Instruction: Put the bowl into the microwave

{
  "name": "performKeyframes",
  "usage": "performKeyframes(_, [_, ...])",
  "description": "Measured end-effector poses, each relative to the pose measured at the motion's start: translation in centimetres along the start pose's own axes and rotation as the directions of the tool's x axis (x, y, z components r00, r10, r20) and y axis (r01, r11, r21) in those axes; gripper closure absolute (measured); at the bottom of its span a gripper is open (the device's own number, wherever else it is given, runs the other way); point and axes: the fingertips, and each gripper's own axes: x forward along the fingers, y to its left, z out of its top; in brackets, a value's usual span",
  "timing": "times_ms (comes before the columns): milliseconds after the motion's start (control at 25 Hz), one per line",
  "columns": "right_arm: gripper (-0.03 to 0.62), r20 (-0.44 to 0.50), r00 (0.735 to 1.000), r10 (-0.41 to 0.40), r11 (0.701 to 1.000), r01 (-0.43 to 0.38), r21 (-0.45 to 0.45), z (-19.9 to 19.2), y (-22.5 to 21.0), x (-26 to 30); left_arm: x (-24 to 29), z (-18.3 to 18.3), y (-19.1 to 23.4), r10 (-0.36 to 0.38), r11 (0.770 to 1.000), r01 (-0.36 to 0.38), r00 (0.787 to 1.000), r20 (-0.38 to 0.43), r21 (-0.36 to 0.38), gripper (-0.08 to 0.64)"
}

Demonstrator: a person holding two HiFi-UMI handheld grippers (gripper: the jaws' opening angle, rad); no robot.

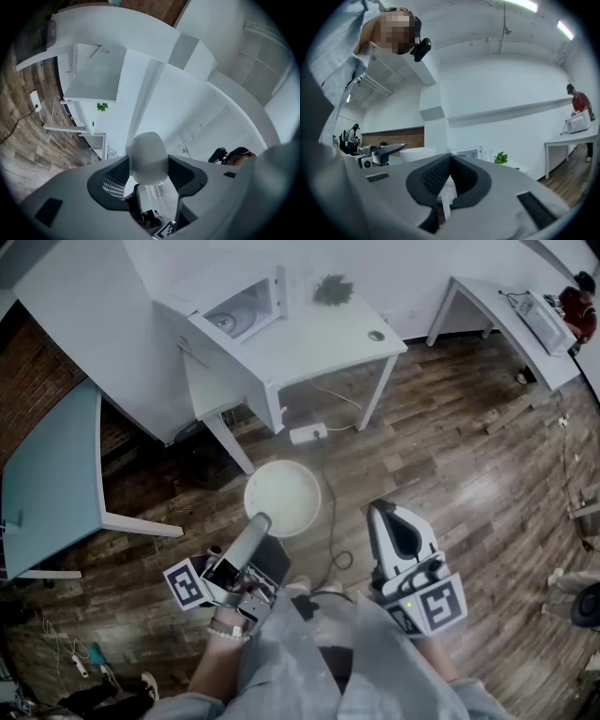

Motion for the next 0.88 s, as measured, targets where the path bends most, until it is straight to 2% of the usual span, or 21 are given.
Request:
performKeyframes(520, [0.594, 0.015, 0.999, -0.031, 0.999, 0.031, 0.013, 0.7, -2.0, -2.6, 1.7, -2.8, 0.0, -0.002, 1.0, 0.002, 1.0, -0.031, -0.006, 0.305])
performKeyframes(720, [0.594, 0.05, 0.998, -0.023, 0.996, 0.019, 0.09, 1.4, -2.7, -3.9, 2.4, -4.3, -0.1, -0.004, 1.0, 0.004, 0.999, -0.037, -0.01, 0.305])
performKeyframes(880, [0.594, 0.042, 0.998, -0.051, 0.996, 0.047, 0.077, 1.3, -4.0, -5.9, 3.2, -5.7, -0.1, -0.012, 1.0, 0.012, 0.999, -0.045, -0.007, 0.305])
